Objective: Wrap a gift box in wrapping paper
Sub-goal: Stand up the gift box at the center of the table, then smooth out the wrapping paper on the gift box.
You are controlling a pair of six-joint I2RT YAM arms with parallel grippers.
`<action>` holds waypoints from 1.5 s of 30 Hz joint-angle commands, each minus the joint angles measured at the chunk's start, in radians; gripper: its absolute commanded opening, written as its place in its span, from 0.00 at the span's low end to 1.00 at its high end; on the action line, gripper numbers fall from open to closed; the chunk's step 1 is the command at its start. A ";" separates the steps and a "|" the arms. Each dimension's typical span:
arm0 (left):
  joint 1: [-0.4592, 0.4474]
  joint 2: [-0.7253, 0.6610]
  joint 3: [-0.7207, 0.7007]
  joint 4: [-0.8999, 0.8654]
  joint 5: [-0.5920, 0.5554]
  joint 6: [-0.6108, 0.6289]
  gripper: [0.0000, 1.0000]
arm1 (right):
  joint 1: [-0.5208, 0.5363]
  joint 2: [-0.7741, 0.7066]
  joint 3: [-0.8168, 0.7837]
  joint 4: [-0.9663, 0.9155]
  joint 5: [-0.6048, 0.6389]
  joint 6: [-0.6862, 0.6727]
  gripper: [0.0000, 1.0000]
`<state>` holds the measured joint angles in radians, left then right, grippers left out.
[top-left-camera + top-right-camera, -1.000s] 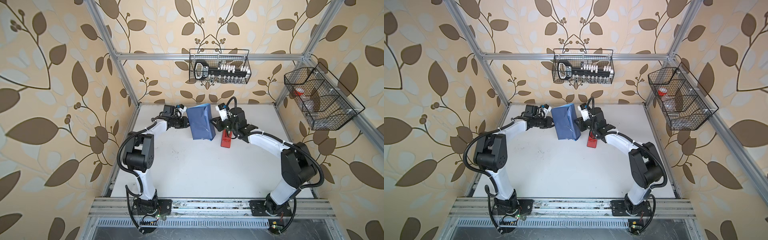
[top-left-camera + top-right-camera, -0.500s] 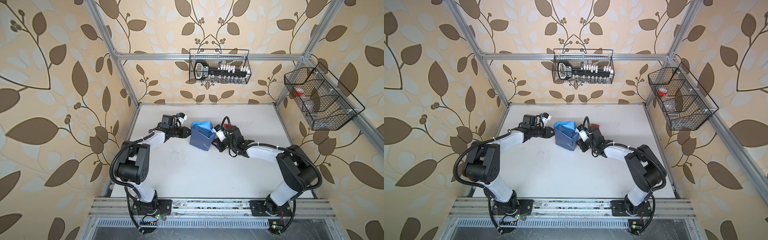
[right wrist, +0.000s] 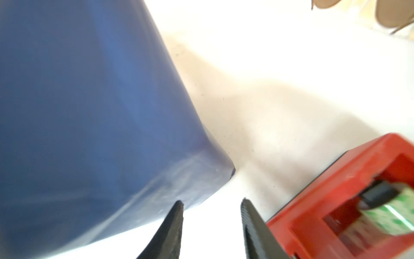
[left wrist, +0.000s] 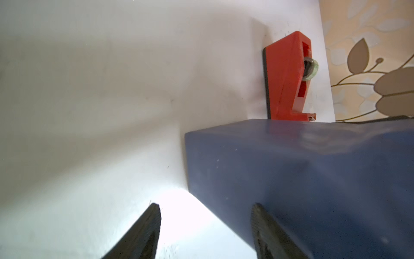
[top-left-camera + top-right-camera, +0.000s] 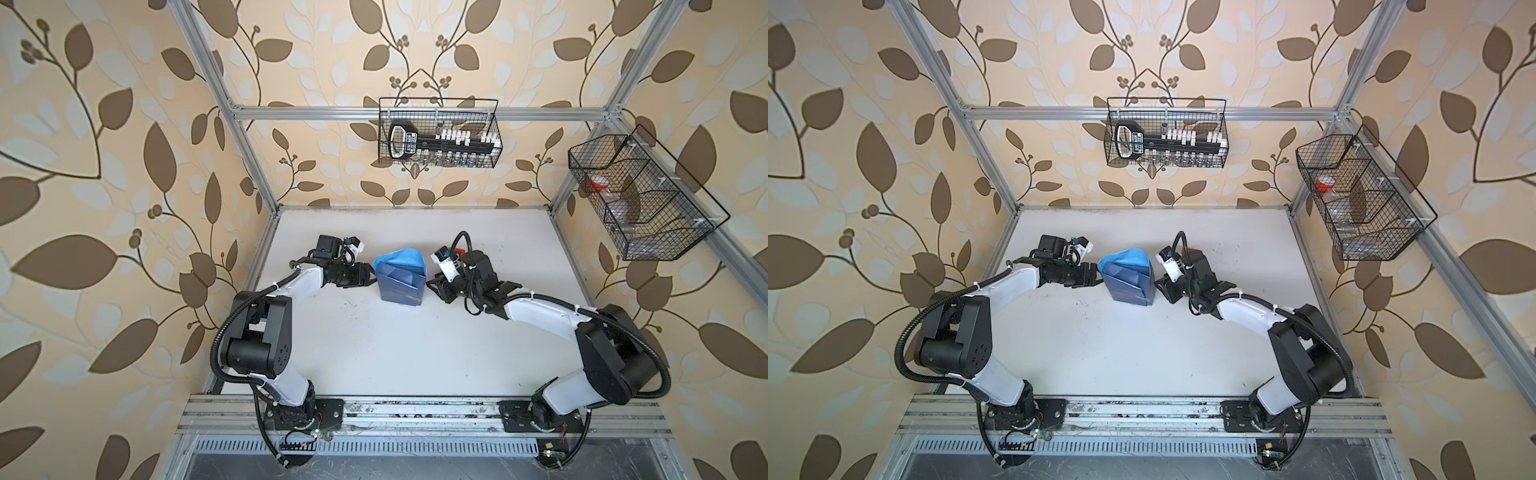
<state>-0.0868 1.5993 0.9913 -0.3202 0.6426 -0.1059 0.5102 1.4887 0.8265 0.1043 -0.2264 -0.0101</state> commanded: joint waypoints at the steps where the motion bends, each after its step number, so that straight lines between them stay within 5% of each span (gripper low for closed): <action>1: 0.064 -0.078 0.049 -0.090 -0.014 -0.015 0.73 | -0.017 -0.085 -0.021 -0.094 0.010 -0.029 0.48; 5: 0.136 -0.112 0.195 -0.237 0.018 0.058 0.75 | -0.035 -0.186 0.052 -0.272 0.010 -0.041 0.46; 8: 0.142 -0.087 0.414 -0.467 0.089 0.285 0.71 | -0.022 -0.212 0.203 -0.428 0.015 -0.038 0.39; 11: 0.129 -0.094 0.553 -0.592 0.217 0.604 0.70 | 0.001 -0.144 0.404 -0.576 -0.011 -0.013 0.30; 13: 0.094 -0.097 0.642 -0.757 0.269 0.979 0.73 | 0.025 -0.046 0.591 -0.697 -0.030 0.009 0.26; 16: 0.024 -0.062 0.738 -1.069 0.259 1.519 0.94 | 0.058 0.104 0.809 -0.837 -0.074 0.025 0.24; 21: -0.071 -0.024 0.785 -1.188 0.083 1.743 0.99 | 0.104 0.305 1.092 -1.062 -0.105 0.027 0.26; 29: -0.086 -0.024 0.731 -1.161 0.046 1.816 0.99 | 0.118 0.370 1.122 -1.093 -0.253 0.004 0.49; 37: -0.085 -0.029 0.691 -1.116 -0.002 1.792 0.99 | 0.194 0.420 1.145 -1.164 -0.116 -0.211 0.72; 45: -0.063 -0.034 0.704 -1.092 -0.011 1.690 0.99 | 0.248 0.465 1.165 -1.188 0.095 -0.318 0.79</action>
<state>-0.1619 1.5795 1.6859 -1.4052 0.6388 1.6192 0.7536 1.9270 1.9675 -1.0462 -0.2565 -0.2333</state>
